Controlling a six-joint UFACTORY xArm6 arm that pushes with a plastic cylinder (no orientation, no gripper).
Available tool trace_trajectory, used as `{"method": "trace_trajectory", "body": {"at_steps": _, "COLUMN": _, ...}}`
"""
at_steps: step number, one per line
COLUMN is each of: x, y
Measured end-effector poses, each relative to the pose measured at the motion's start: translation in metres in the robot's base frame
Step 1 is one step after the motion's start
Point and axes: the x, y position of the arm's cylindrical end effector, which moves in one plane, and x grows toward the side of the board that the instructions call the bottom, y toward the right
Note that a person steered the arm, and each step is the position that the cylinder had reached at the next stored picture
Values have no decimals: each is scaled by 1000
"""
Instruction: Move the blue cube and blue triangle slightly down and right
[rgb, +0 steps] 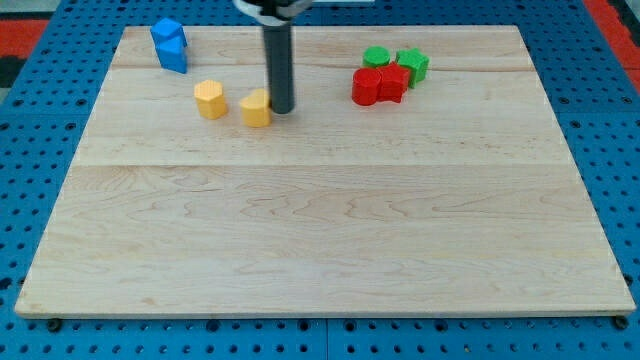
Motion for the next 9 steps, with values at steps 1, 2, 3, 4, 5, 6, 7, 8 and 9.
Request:
{"method": "trace_trajectory", "body": {"at_steps": 1, "x": -8, "y": -31}}
{"method": "trace_trajectory", "body": {"at_steps": 2, "x": -20, "y": -72}}
{"method": "trace_trajectory", "body": {"at_steps": 3, "x": -23, "y": -100}}
{"method": "trace_trajectory", "body": {"at_steps": 4, "x": -38, "y": -123}}
{"method": "trace_trajectory", "body": {"at_steps": 5, "x": -53, "y": -206}}
{"method": "trace_trajectory", "body": {"at_steps": 6, "x": -77, "y": -232}}
{"method": "trace_trajectory", "body": {"at_steps": 7, "x": -136, "y": -222}}
{"method": "trace_trajectory", "body": {"at_steps": 8, "x": -156, "y": -214}}
{"method": "trace_trajectory", "body": {"at_steps": 9, "x": -156, "y": -176}}
